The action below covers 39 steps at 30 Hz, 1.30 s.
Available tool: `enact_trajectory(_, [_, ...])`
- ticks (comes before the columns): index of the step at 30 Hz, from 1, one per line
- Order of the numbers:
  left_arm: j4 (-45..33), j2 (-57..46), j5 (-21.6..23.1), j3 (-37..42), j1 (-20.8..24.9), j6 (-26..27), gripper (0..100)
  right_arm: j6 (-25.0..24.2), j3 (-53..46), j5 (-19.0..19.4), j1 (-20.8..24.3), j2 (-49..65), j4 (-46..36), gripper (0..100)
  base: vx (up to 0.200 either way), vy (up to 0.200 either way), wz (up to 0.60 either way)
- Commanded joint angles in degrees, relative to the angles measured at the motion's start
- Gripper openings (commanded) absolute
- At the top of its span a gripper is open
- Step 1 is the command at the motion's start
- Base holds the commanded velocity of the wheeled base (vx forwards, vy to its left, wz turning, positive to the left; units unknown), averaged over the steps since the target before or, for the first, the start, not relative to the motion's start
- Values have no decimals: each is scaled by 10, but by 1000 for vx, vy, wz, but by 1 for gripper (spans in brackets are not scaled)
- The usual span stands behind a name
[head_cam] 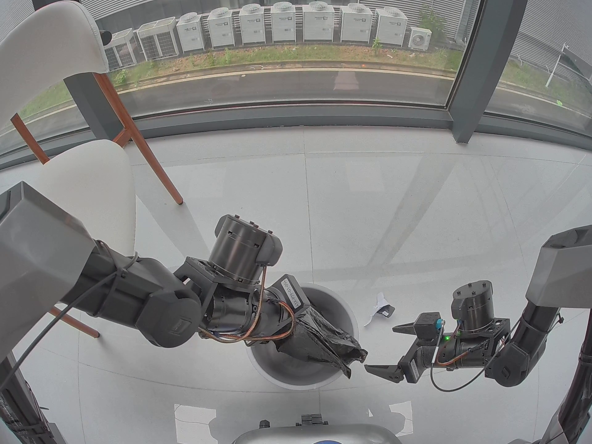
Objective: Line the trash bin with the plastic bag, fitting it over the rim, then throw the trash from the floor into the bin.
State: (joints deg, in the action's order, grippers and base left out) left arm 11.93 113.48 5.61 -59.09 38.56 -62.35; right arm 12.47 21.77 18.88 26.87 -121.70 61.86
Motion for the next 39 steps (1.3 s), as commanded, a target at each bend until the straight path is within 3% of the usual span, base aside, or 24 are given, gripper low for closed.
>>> enact_trajectory(1, [0,2,0,-2,0,0,0,2,-23,1,-3,3,17,100,0,0,0])
enact_trajectory(6, [0,2,0,-2,1,0,0,14,1,-24,4,-55,82,100,0,0,0])
enact_trajectory(31, [0,2,0,-2,3,1,0,18,158,-30,21,-155,80,100,0,0,0])
enact_trajectory(39, [0,3,0,-1,3,1,0,18,170,-30,32,-156,80,100,0,0,0])
